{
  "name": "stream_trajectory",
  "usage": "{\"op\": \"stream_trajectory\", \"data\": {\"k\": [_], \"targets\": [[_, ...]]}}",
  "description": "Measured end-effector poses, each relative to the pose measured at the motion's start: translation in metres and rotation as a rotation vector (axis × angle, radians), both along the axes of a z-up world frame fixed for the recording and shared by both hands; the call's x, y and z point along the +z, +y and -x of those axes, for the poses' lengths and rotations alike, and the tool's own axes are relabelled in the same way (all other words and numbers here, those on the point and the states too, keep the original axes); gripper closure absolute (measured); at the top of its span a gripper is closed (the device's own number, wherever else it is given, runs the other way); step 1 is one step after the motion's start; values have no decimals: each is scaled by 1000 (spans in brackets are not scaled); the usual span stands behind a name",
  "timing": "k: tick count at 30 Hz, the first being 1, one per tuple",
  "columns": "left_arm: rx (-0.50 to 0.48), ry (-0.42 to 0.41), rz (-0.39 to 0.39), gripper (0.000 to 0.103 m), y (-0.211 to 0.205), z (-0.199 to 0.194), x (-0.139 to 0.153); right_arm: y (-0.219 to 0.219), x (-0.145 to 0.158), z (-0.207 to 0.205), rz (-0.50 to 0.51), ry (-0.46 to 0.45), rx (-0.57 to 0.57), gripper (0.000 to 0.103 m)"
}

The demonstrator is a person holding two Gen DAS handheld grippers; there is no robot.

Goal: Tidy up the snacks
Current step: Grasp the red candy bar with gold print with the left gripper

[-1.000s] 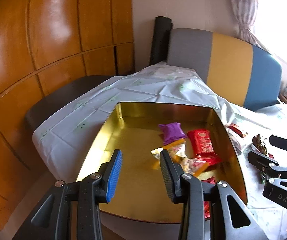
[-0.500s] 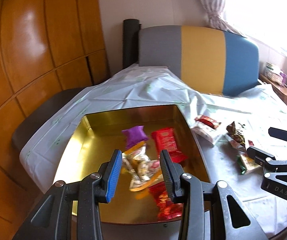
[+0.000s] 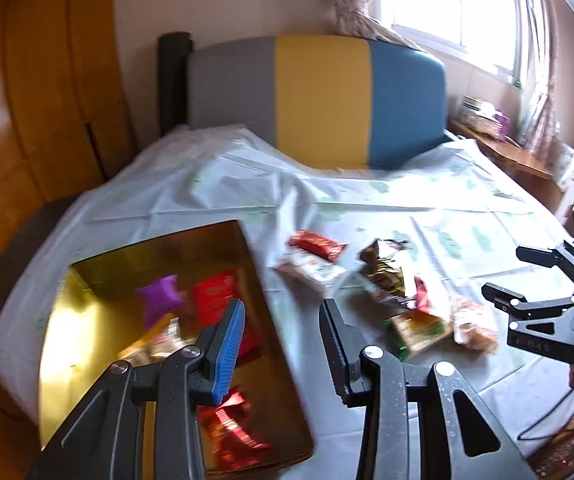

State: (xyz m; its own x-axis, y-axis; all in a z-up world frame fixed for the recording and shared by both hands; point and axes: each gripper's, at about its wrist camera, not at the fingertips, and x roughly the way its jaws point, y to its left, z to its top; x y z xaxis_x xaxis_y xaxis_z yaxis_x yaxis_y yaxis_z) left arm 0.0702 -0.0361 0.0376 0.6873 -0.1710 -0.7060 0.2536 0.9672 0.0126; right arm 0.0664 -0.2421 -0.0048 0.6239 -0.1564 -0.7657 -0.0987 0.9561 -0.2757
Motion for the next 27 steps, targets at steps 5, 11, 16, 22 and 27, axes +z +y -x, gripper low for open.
{"op": "stream_trajectory", "data": {"k": [5,11,16,22,27], "targets": [[-34,163,91,65,-16,-38,-9,-44,-10,-7,-74,17,-102,32],[-30,269,145,65,-40,-90,-17,-59,-12,-14,-149,35,-146,32],[15,378,160,65,-56,-137,-42,-57,-10,-13,-174,32,-137,30],[86,475,140,65,-66,-179,-74,-59,-5,-13,-216,27,-138,28],[117,520,120,64,-73,-200,-95,-63,1,-11,-248,10,-143,26]]}}
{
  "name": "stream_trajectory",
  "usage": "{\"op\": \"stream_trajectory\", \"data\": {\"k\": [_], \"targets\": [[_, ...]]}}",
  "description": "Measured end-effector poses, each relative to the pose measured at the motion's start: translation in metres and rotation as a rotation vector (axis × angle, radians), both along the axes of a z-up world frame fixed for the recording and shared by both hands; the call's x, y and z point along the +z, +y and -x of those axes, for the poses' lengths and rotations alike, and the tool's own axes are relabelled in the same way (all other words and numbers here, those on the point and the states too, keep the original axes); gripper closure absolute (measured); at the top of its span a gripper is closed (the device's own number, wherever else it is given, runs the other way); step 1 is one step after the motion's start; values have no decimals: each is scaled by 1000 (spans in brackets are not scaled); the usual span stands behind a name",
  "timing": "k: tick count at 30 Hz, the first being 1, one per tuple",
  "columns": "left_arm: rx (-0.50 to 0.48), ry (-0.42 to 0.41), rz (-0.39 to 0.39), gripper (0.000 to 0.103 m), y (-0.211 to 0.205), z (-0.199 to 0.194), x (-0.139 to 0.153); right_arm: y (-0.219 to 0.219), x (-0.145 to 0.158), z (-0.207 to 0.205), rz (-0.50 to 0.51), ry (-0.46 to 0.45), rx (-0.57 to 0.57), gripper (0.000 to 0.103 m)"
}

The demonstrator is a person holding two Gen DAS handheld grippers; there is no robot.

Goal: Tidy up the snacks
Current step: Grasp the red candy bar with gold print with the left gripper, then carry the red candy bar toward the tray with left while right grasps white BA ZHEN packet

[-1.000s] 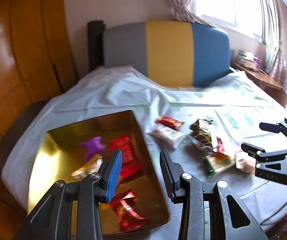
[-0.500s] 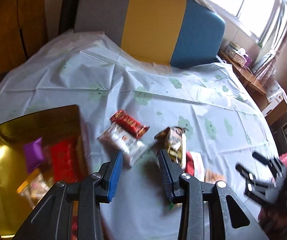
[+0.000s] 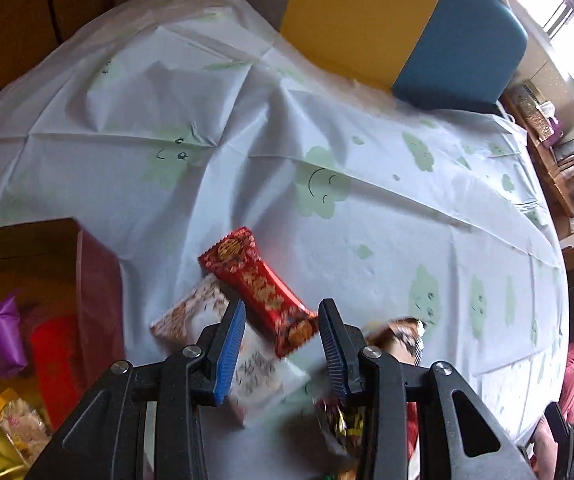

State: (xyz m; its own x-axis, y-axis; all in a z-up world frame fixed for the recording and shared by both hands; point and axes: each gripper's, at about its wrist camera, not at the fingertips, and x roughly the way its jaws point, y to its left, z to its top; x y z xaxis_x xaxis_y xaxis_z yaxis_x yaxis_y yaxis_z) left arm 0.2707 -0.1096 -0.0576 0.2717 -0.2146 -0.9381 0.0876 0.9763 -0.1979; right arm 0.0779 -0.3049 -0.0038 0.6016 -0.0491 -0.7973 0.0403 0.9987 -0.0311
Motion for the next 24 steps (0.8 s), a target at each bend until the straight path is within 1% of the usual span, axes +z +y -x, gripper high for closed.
{"op": "stream_trajectory", "data": {"k": [3,8,9,11,14,17,21,24], "targets": [[14,16,-26,63,-3,-7,-9,-1,2,0,-19,-4,-2,26],[-5,12,-67,64,-13,-14,-20,-2,2,-1,-27,-5,-3,25],[-21,-2,-83,70,-16,-13,-21,-3,2,0,-30,-6,-7,25],[-42,-50,-99,81,-18,-7,-15,-6,2,0,-38,-9,-16,25],[-63,-110,-96,81,-15,8,-1,-9,2,0,-49,-9,-29,25],[-88,-165,-75,81,-7,25,15,-8,1,0,-45,-4,-23,25],[-115,-230,-33,81,11,59,40,-3,-3,0,-33,7,-4,25],[-125,-283,-13,81,25,85,56,1,-7,0,-43,16,19,26]]}}
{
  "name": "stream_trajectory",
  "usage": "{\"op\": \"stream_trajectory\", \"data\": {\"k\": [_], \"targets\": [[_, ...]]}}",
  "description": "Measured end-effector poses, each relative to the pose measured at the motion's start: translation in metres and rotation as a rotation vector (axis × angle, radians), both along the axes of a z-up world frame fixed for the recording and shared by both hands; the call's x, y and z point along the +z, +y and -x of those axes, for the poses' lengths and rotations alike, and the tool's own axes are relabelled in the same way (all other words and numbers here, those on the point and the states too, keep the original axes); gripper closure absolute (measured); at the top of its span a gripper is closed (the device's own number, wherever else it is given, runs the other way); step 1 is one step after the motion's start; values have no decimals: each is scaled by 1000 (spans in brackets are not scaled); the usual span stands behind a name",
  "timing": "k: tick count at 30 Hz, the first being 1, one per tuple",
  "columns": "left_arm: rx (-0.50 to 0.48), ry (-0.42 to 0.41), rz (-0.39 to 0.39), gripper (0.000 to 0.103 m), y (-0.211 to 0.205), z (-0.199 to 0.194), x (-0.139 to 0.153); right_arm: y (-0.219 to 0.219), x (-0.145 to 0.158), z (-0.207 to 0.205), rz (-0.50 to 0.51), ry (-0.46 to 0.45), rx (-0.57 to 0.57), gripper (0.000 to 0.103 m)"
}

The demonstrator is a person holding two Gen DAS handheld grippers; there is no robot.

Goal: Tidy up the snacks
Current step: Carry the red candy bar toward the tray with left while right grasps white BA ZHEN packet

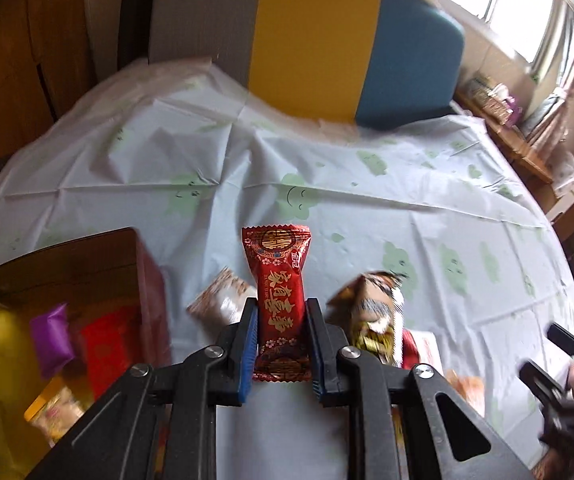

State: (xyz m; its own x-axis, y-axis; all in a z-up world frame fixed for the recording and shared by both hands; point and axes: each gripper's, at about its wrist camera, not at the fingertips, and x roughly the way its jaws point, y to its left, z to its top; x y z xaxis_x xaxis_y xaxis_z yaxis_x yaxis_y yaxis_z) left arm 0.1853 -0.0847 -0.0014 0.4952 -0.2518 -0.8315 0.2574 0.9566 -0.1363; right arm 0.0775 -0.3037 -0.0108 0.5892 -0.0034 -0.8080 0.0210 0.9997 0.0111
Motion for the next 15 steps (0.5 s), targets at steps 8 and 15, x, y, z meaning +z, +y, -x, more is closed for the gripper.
{"op": "stream_trajectory", "data": {"k": [8,15], "targets": [[27,-70,51,81,38,47,18,27,-5,-1,-25,6,95,26],[50,-93,82,81,71,85,20,92,12,-23,-57,-44,262,27]]}}
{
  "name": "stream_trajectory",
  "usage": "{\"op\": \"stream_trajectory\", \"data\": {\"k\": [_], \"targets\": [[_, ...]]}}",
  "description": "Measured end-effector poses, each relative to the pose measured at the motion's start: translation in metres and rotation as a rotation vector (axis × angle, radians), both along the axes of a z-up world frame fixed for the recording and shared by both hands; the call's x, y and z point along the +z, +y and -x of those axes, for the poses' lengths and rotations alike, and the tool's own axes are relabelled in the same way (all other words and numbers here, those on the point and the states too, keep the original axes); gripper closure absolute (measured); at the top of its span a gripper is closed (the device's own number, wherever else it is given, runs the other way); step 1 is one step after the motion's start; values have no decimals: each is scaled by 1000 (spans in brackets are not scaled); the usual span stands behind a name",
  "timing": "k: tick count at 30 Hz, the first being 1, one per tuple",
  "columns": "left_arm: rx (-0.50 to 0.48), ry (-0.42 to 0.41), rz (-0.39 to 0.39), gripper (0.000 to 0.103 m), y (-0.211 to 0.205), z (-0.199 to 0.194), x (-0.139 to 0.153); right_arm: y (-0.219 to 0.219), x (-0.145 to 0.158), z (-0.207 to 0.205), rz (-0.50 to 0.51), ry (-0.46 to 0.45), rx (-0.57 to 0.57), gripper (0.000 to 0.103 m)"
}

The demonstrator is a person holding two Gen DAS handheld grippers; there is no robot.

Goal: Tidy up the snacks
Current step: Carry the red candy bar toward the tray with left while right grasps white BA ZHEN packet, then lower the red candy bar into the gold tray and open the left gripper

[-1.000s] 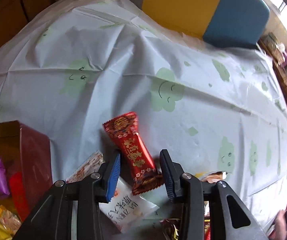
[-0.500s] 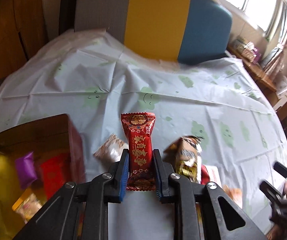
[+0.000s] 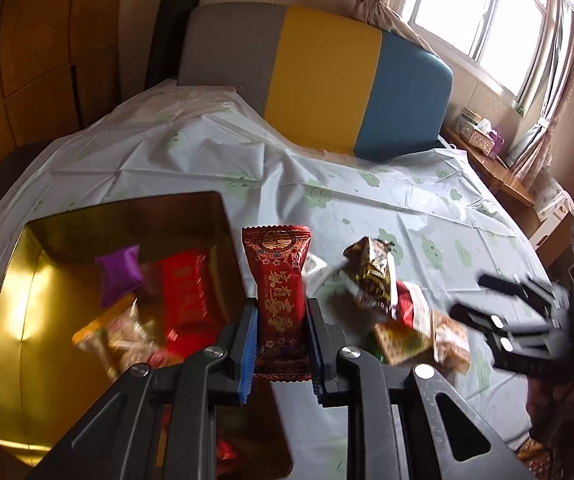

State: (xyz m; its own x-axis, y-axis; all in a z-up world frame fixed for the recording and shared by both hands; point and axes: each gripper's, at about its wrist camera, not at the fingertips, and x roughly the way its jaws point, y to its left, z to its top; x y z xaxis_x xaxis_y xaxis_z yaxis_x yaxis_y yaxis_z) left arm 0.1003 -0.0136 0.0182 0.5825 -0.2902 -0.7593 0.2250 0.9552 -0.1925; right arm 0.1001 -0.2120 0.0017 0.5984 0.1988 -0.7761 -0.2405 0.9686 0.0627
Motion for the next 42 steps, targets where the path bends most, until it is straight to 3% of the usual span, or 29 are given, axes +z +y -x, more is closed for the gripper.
{"op": "stream_trajectory", "data": {"k": [5,9,16,17,18,19,20,26,31,36,42], "targets": [[14,0,28,81,20,22,-2,54,-10,-44,23,16,110,37],[28,-5,48,81,37,34,-2,86,-33,-82,53,87,177,39],[63,5,79,81,59,45,-7,113,-81,-125,147,191,179,40],[67,8,81,81,62,45,-8,116,-87,-128,176,201,165,54],[73,8,82,81,64,46,-9,118,-88,-128,210,178,148,58],[76,6,82,81,65,46,-9,118,-85,-128,202,169,140,69],[79,3,78,81,65,47,-10,117,-84,-127,182,180,135,70],[97,21,86,81,69,45,-17,101,-50,-98,83,137,134,70],[108,31,89,81,71,48,-22,92,-33,-56,-21,163,188,70],[125,15,75,81,74,53,-20,86,-44,-8,-24,208,243,70],[167,-15,33,81,79,59,-16,65,-71,43,69,254,190,70]]}}
